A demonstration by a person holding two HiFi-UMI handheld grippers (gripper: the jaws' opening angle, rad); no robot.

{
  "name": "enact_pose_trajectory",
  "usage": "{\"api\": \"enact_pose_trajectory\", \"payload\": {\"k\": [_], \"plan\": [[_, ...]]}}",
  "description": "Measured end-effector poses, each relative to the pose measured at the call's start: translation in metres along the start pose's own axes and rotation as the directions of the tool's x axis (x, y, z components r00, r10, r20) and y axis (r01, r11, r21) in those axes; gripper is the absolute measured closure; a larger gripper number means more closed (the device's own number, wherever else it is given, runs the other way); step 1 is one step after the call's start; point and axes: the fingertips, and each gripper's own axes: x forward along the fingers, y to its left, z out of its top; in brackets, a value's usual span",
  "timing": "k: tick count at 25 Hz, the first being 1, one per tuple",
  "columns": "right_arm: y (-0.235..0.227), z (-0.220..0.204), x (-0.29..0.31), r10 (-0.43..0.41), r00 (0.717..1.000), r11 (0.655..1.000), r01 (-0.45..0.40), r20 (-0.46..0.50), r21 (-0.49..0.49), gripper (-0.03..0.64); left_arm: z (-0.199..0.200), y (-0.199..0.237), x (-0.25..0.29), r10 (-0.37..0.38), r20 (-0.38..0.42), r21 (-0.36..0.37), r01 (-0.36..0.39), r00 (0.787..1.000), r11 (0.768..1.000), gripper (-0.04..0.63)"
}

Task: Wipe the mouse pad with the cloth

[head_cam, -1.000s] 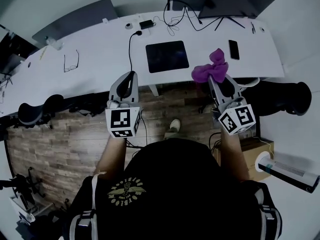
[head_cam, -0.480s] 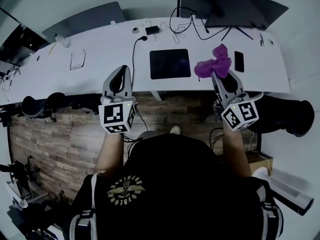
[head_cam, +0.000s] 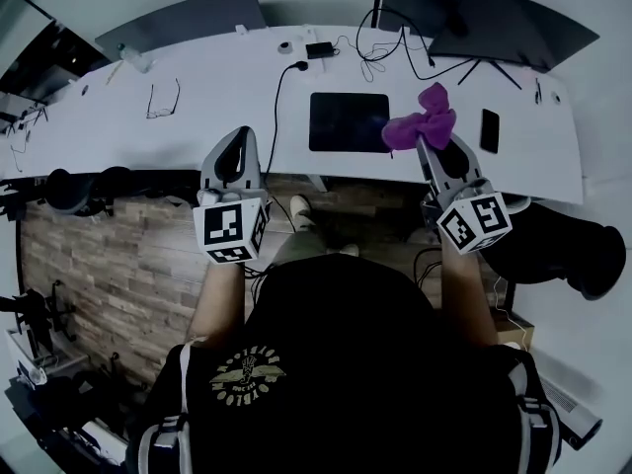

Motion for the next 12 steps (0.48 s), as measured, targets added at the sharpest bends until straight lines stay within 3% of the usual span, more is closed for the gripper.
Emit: {"api": "enact_pose_trajectory", "payload": {"k": [12], "plan": [[-0.009, -0.018, 0.057, 0.015, 0.998, 1.0, -0.015, -0.059, 0.006, 0.527, -0.019, 0.012, 0.052, -0.046, -0.021, -0.034, 0.046, 0.999, 0.998, 0.594]]}}
